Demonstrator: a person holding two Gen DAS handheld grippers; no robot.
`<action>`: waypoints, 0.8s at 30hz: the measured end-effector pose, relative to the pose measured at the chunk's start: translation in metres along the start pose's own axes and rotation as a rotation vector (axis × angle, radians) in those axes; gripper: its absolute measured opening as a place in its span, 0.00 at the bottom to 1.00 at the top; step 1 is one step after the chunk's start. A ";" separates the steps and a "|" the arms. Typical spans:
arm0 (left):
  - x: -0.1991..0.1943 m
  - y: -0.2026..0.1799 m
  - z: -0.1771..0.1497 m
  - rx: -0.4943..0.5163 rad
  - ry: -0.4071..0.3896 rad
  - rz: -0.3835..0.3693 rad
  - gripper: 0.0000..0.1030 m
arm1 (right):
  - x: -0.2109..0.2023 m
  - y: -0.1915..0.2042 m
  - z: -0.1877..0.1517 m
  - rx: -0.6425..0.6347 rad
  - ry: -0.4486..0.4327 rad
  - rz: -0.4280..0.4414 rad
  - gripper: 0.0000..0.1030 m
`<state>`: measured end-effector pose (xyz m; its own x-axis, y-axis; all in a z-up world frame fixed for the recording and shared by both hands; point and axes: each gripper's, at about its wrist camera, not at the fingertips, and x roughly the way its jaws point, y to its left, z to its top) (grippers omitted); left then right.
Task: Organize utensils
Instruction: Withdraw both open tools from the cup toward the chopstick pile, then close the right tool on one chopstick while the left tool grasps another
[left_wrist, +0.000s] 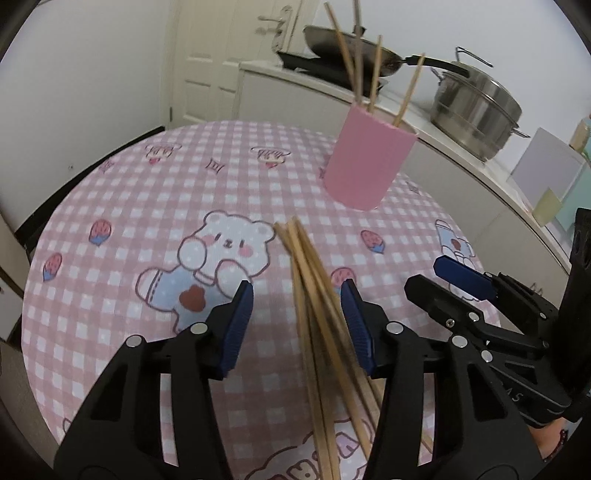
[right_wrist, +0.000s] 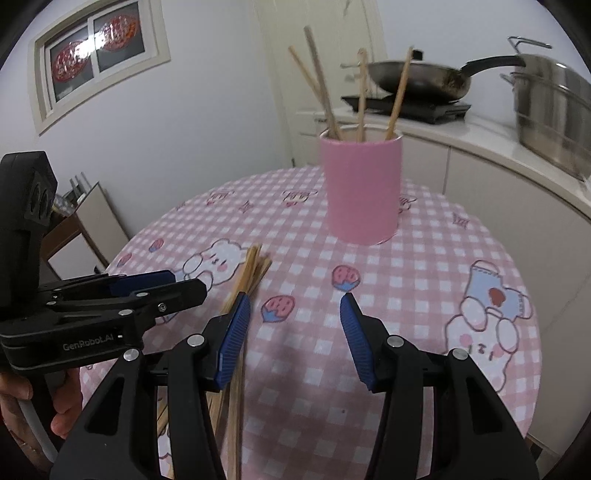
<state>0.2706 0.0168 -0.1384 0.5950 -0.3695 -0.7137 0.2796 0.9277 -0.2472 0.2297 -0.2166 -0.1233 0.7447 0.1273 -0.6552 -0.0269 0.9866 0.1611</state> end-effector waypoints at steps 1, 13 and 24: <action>0.000 0.003 -0.001 -0.011 0.000 -0.003 0.48 | 0.003 0.001 0.000 -0.003 0.017 0.013 0.47; 0.000 0.021 -0.005 -0.060 0.003 0.012 0.48 | 0.040 0.012 0.004 0.017 0.137 0.114 0.30; 0.009 0.025 -0.005 -0.066 0.015 -0.002 0.48 | 0.057 0.016 0.010 0.021 0.181 0.157 0.09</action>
<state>0.2791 0.0373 -0.1543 0.5835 -0.3706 -0.7226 0.2298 0.9288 -0.2908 0.2780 -0.1946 -0.1508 0.6005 0.2975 -0.7422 -0.1176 0.9510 0.2861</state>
